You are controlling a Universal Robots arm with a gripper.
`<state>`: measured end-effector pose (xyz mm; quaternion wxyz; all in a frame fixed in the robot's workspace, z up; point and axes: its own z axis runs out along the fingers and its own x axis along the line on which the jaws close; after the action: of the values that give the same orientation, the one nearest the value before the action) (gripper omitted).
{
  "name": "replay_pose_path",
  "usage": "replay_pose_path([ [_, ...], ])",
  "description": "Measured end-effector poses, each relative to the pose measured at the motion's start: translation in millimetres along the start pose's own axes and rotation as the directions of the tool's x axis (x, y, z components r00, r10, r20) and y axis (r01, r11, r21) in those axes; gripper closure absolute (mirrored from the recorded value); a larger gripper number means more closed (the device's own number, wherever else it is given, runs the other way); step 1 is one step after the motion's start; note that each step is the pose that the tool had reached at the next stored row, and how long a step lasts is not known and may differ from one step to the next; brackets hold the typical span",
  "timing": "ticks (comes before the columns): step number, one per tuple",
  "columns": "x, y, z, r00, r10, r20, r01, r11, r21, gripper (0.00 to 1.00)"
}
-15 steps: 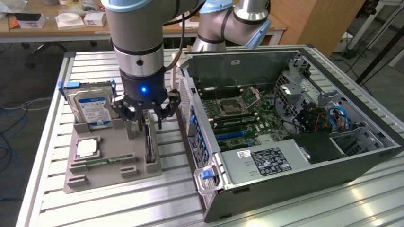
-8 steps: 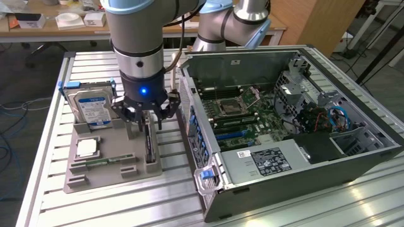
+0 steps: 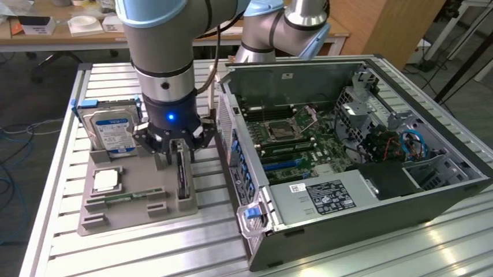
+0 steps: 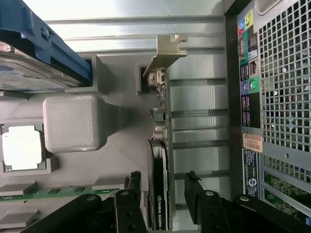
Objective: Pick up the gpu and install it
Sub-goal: 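Pick up the gpu and move the gpu toward the slot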
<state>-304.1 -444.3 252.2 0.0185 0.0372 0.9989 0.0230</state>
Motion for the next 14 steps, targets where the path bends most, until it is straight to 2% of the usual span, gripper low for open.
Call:
replay_pose_path([
  [8,2.7,-0.8,14.2,1.0000,0.000,0.0070,0.000,1.0000,-0.0006,0.51],
  [14,2.8,-0.9,14.4,1.0000,0.000,0.0071,0.000,1.0000,-0.0005,0.51],
])
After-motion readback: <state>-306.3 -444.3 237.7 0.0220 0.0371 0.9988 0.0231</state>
